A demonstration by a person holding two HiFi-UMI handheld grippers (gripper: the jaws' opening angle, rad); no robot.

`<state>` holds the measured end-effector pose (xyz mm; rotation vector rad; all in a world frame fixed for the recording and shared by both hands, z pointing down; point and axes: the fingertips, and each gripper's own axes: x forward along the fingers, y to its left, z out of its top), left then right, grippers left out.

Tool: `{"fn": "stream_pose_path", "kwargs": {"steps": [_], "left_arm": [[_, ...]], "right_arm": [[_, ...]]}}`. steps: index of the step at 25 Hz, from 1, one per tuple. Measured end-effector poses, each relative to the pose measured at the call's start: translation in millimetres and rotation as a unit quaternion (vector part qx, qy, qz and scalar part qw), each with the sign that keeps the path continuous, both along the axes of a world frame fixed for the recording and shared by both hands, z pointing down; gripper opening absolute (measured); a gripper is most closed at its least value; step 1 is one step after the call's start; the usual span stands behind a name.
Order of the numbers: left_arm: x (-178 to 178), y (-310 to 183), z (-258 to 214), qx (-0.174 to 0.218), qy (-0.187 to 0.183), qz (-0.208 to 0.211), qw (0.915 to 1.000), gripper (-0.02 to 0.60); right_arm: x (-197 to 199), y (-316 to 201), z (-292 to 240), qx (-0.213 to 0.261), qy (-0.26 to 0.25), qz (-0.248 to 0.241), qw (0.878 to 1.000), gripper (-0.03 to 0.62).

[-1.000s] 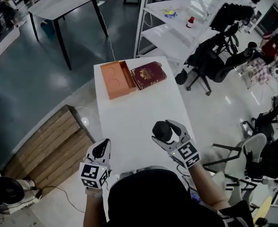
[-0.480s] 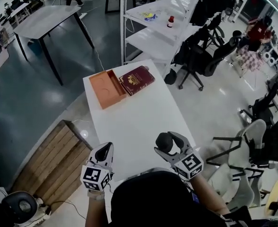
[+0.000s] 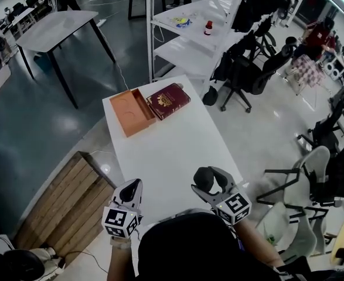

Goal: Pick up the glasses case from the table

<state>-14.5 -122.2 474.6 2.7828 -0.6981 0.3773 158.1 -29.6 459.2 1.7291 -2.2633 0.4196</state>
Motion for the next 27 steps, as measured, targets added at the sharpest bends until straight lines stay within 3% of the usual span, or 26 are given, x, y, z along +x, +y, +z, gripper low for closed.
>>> {"fn": "stream_pose_path", "kwargs": {"steps": [11, 27], "left_arm": [[-4, 8, 3, -0.005, -0.003, -0.006, 1.0000, 0.018], [-11, 1, 7, -0.012, -0.009, -0.022, 0.9996, 0.018]], "right_arm": [[-1, 1, 3, -0.010, 0.020, -0.006, 1.000, 0.367], [2, -6, 9, -0.018, 0.008, -0.003, 1.000, 0.367]]}}
